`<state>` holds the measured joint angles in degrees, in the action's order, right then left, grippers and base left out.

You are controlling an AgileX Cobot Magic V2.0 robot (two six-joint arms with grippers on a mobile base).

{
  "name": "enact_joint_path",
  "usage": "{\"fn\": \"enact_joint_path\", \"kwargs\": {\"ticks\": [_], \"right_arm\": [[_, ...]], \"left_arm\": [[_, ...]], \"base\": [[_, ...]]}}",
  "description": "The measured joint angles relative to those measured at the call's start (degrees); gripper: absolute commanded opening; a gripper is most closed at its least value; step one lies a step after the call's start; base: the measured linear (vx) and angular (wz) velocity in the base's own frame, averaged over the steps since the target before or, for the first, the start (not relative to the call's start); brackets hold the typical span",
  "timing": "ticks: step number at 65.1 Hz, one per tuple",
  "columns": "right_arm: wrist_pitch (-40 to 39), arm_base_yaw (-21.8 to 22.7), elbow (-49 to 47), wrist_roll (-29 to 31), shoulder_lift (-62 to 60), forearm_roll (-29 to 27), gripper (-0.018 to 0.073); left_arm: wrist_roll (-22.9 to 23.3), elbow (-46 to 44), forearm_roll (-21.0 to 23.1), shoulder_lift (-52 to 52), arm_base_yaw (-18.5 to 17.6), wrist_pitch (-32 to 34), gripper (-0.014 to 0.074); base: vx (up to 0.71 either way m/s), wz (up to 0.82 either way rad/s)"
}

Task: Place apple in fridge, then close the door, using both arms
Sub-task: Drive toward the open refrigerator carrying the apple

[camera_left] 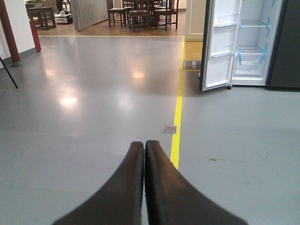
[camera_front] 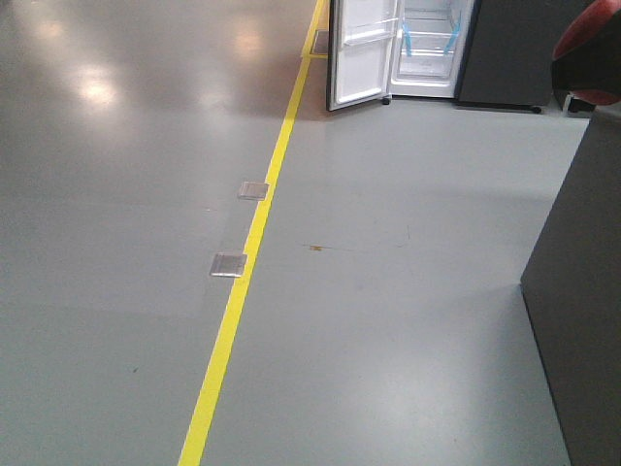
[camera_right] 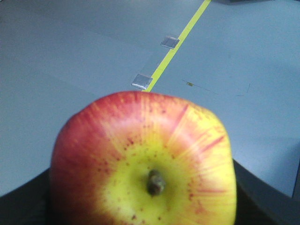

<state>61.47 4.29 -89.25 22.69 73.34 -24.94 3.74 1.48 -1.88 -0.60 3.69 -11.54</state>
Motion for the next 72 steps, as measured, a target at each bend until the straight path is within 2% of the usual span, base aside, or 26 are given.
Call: {"fn": "enact_joint_path", "kwargs": {"ticks": [72], "right_arm": [[0.0,0.0,0.0,0.0,0.0,0.0,-0.0007]], "left_arm": [[0.0,0.0,0.0,0.0,0.0,0.0,-0.0006]], "base": [[0.29,0.01]]}}
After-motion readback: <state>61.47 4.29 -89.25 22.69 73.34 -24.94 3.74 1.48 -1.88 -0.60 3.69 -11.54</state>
